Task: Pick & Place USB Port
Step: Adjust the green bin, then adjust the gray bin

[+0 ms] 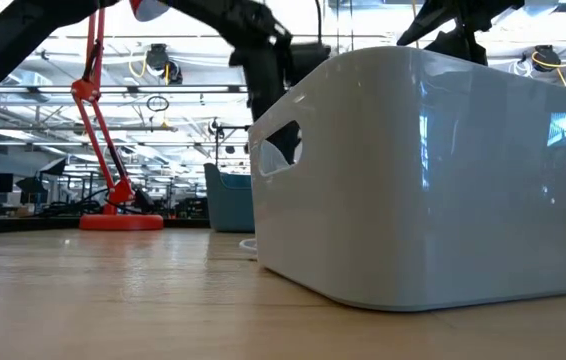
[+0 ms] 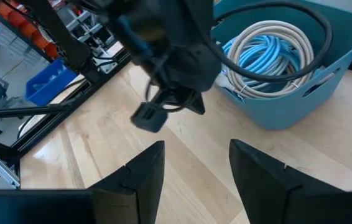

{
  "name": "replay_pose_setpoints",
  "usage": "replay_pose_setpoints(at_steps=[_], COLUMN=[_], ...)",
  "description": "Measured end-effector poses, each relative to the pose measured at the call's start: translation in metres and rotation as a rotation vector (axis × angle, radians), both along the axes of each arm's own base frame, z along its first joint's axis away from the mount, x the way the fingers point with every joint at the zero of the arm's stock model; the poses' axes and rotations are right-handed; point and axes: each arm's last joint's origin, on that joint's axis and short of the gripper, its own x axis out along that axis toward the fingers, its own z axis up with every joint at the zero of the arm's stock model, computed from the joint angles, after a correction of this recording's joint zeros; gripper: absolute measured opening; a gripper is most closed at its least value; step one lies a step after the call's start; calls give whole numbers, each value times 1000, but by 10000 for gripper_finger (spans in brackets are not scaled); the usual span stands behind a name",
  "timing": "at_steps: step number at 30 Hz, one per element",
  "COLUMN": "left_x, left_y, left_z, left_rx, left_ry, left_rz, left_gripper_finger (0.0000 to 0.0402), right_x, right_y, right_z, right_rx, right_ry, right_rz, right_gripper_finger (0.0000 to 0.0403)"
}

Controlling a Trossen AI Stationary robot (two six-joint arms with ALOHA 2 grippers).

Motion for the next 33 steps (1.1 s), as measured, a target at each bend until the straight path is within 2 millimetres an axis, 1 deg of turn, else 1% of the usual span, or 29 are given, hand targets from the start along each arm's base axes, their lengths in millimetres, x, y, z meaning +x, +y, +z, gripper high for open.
replay_pose_setpoints(at_steps=[4,9,12,16,20,24,26,30,33], left_x=[-4,0,1,0,0,4,6,11,13], left_y=[11,22,29,39,47,48,45,38,33], left_z=[-12,-12,-10,-11,-19,-36,-41,-42,-38], left_rx=[22,103,135,137,122,103,83,110,125], left_ry=[1,-61,-96,-116,-113,-82,-81,-88,-87], left_rz=[1,-49,-31,-5,7,7,-2,-12,-18], left_gripper_finger=[1,1,0,0,0,0,0,0,0], right_x=[0,0,0,0,0,0,0,0,0], right_y=[0,0,0,0,0,0,0,0,0], right_z=[0,0,0,0,0,0,0,0,0], right_rx=[0,0,1,2,2,3,2,2,2], right_ry=[0,0,-1,-2,-2,-2,-2,-2,-2], right_rz=[0,0,-1,-2,-1,-2,-2,-2,-2], right_gripper_finger=[171,171,171,171,171,171,171,171,171])
